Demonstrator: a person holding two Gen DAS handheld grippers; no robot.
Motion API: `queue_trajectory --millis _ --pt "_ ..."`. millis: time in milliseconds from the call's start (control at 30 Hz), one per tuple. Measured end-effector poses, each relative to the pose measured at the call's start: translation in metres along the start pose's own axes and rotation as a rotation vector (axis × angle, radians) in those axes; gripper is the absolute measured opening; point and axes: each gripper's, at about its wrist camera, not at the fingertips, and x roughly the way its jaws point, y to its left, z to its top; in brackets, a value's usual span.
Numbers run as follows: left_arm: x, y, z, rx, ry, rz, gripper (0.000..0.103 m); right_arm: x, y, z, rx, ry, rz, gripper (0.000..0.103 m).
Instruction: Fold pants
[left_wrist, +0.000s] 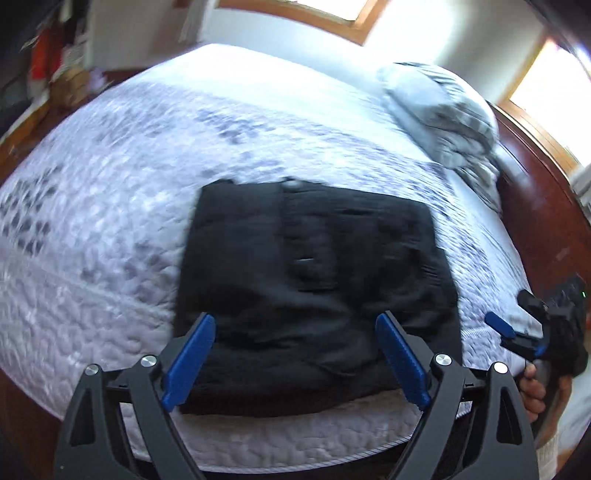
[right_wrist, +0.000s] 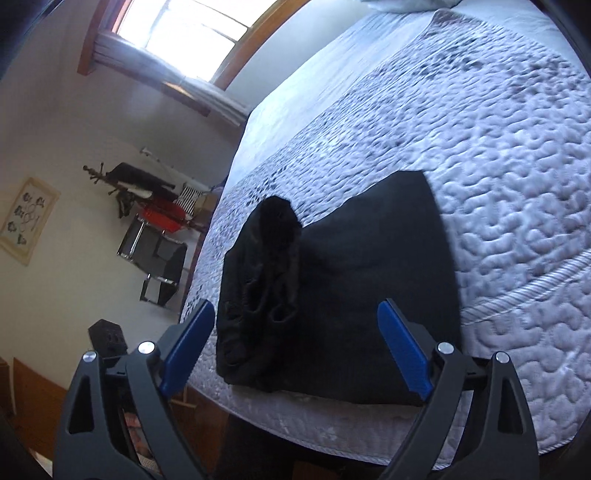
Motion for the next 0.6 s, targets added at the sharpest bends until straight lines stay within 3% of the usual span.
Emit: queue_trajectory --millis 200,600 --pt "0.016 0.038 -0.009 -0.083 0.061 0.048 0.09 0.043 0.011 0.009 0.018 0.101 0.066 0.09" --pt "0.024 0.062 -0.021 -0.105 0.105 0.046 0.09 0.099 0.009 0.019 0.06 0.22 0.084 0.09"
